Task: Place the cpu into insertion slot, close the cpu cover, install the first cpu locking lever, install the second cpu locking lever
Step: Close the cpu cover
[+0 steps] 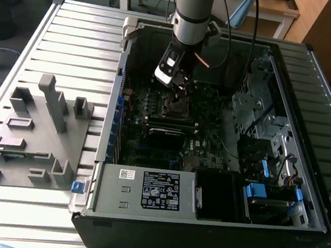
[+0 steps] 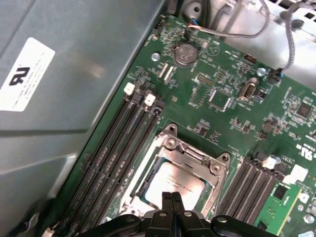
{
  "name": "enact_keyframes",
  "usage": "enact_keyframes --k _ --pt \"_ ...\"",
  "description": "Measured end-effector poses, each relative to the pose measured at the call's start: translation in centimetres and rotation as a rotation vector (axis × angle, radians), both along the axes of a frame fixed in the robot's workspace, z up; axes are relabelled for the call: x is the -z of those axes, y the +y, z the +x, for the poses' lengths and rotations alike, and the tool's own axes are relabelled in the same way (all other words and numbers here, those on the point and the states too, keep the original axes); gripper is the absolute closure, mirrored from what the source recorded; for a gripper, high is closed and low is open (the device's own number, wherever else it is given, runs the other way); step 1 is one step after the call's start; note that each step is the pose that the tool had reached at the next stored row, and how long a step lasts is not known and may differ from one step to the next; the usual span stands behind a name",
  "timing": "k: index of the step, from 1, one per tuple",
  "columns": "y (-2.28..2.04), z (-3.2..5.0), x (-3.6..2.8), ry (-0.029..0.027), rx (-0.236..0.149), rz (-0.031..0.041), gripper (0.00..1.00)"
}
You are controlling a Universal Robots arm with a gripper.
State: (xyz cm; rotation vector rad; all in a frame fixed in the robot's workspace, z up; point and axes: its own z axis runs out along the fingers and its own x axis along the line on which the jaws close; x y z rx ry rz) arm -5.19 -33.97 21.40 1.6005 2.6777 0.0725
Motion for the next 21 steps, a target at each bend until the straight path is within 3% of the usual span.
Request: enact_keyframes --k 6,21 --pt "0.00 0.00 0.00 -0.0001 -0.078 0.0000 0.89" --pt "0.00 0.00 0.00 0.0000 -0.087 0.0000 0.89"
